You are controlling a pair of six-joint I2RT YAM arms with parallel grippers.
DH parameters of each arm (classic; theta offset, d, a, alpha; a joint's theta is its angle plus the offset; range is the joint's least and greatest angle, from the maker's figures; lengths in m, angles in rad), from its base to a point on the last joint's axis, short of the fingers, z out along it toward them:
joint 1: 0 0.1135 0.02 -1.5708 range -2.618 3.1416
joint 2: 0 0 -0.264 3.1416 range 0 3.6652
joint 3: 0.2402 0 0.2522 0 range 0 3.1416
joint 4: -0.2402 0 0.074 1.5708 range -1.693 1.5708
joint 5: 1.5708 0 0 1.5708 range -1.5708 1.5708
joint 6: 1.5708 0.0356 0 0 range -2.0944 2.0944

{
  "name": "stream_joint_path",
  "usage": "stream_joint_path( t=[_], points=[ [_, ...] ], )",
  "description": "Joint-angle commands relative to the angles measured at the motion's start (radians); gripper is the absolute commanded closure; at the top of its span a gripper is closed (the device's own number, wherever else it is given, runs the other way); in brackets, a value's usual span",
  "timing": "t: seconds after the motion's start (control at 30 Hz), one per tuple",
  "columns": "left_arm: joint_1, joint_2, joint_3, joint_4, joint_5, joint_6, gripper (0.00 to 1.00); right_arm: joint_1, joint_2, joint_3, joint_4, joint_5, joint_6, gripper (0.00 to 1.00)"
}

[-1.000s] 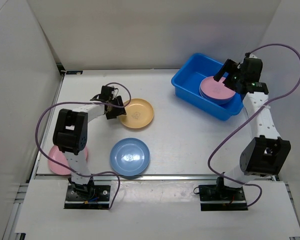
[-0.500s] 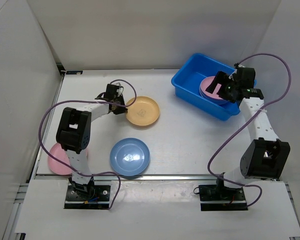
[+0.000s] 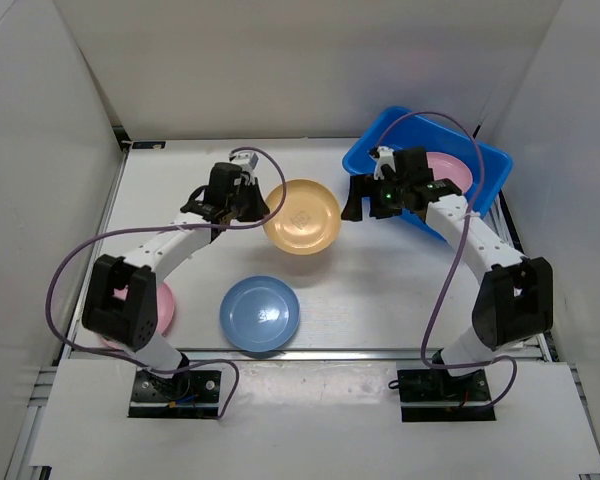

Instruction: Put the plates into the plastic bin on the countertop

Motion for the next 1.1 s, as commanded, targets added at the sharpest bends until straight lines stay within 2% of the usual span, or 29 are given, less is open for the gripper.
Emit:
stream_joint_path(
  t=[0.0,0.13,0.23,0.3,0.33,0.37,0.53,0.57,0.6,0.67,0.7,0.73,0.93,1.07],
  points=[
    [-0.035,-0.096,-0.019,0.049,0.053,0.040,0.90,0.020,0.023,0.009,0.020,-0.042,-0.030,0.01],
    [-0.052,-0.141,-0.042,0.049,0.102,0.023,0.90,0.029,0.054,0.009,0.045,-0.137,-0.025,0.03],
    [-0.066,-0.173,-0.052,0.049,0.108,0.031,0.90,0.026,0.069,0.009,0.042,-0.157,-0.018,0.23],
    [-0.066,-0.197,-0.060,0.049,0.096,0.031,0.90,0.030,0.063,0.005,0.048,-0.165,0.007,0.75],
    [-0.066,-0.204,-0.066,0.049,0.090,0.031,0.90,0.030,0.063,0.002,0.051,-0.166,0.020,0.94],
    [-0.066,-0.213,-0.069,0.049,0.089,0.031,0.90,0.033,0.054,0.002,0.060,-0.174,0.019,0.99],
    [-0.066,-0.244,-0.080,0.049,0.079,0.025,0.87,0.014,0.026,0.012,0.088,-0.194,0.062,1.00],
    [-0.066,-0.250,-0.080,0.049,0.071,0.025,0.56,0.007,0.014,0.015,0.094,-0.194,0.068,1.00],
    [-0.064,-0.253,-0.080,0.046,0.071,0.025,0.43,0.008,0.014,0.022,0.092,-0.191,0.077,1.00],
    [-0.066,-0.274,-0.086,0.049,0.071,0.023,0.31,-0.010,0.008,0.041,0.082,-0.159,0.093,1.00],
    [-0.066,-0.280,-0.092,0.049,0.065,0.022,0.08,-0.030,0.008,0.065,0.064,-0.136,0.096,1.00],
    [-0.064,-0.305,-0.098,0.049,0.047,0.023,0.03,-0.035,0.008,0.079,0.051,-0.115,0.099,1.00],
    [-0.038,-0.382,-0.126,-0.043,-0.088,0.014,0.01,-0.216,0.011,0.170,0.002,0.004,0.166,1.00],
    [-0.011,-0.453,-0.169,-0.123,-0.168,-0.044,0.01,-0.379,0.072,0.274,-0.053,0.177,0.264,1.00]
  ],
)
